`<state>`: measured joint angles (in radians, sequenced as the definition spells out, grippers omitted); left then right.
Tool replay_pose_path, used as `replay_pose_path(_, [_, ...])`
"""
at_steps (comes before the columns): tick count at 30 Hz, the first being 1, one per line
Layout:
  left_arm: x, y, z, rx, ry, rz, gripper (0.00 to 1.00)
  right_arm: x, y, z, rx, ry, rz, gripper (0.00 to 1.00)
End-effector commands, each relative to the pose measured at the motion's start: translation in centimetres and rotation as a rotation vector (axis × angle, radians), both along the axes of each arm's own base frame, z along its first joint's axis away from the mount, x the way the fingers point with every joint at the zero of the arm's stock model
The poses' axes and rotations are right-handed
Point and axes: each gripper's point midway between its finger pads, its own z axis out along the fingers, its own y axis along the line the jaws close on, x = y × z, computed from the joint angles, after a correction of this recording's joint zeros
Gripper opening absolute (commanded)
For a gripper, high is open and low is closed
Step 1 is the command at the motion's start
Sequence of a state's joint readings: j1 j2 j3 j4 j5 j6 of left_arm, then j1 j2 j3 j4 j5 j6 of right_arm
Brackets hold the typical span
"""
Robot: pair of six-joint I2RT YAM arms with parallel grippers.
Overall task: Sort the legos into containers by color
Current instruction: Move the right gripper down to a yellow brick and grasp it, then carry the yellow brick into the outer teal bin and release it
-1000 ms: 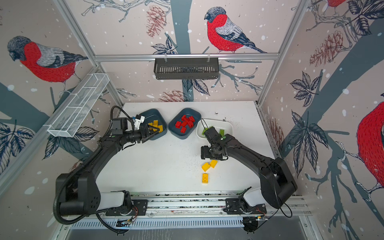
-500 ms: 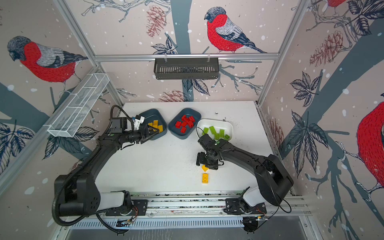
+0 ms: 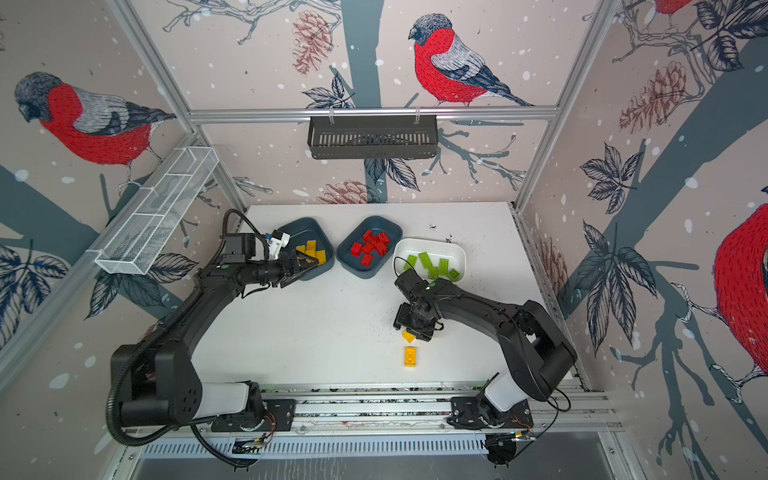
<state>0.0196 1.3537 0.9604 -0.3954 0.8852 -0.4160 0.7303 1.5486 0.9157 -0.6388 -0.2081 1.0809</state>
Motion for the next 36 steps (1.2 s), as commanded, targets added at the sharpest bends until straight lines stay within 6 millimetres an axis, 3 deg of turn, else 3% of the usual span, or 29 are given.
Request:
replay_pose_path(1, [-0.4,0.2,-0.1,0.031,-0.003,-0.012,0.91,0.9,0.2,-0.2,-0.022,-0.025,-0.010,0.65])
replay_pose_path(13, [-0.2,0.3,-0.5,0.049,0.008,-0.018,0.91,1.2,-1.0,-2.3,-0.234,-0.083,0.143,0.53])
replay_pose_path(20, [0.0,0.2,-0.7,0.044,0.015,-0.018,0.91,1.8,-1.1,-2.3,-0.289,-0.116,0.183,0.34])
replay_pose_path(25, [-0.3,0.3,-0.9,0.052,0.031,-0.017,0.91,3.9,0.3,0.2,-0.249,-0.176,0.186,0.26])
replay_pose_path(27, [0.1,0.5,0.1,0.066,0.005,-0.014,0.91,5.6,1.6,1.9,-0.212,-0.224,0.192,0.25])
replay_pose_path(31, [0.3,1.2,0.5,0.103,-0.005,0.009,0.91,9.9,5.1,6.0,-0.100,-0.345,0.207,0.25])
replay_pose_path(36, [0.8,2.8,1.4,0.151,-0.016,0.064,0.91,15.2,11.2,10.4,0.127,-0.463,0.231,0.25])
